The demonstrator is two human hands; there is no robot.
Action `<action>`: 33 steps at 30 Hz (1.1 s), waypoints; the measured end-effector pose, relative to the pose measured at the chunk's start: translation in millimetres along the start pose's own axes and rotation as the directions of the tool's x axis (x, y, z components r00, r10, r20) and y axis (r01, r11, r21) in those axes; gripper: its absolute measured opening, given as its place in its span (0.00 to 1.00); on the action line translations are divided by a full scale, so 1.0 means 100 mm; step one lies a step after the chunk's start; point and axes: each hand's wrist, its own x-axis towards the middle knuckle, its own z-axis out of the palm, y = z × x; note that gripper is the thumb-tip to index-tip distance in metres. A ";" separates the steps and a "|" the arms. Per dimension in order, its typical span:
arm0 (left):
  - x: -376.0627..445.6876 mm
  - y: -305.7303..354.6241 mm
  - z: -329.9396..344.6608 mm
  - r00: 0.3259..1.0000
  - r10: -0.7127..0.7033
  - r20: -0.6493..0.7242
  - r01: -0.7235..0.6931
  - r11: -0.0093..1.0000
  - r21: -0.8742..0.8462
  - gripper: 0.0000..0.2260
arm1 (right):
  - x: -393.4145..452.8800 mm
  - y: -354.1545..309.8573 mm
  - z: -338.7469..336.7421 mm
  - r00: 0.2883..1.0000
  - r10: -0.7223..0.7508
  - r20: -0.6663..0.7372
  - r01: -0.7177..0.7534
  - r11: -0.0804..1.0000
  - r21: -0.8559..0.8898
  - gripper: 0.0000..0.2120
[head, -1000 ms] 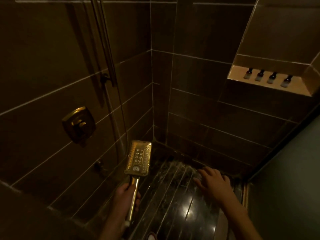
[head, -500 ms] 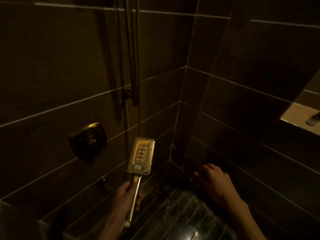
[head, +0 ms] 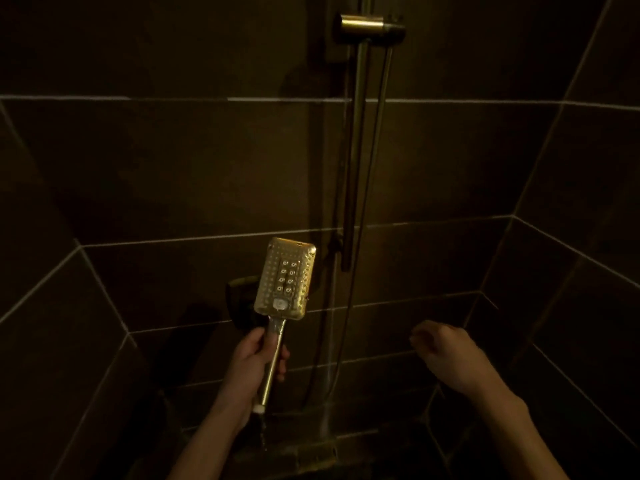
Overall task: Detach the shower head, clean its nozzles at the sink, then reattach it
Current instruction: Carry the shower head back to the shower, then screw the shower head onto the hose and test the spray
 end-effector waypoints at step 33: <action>1.34 2.04 0.51 0.936 0.350 0.035 -0.333 0.914 -0.230 0.08 | 1.64 -0.94 -1.37 0.927 -0.339 -0.164 0.373 0.884 0.282 0.08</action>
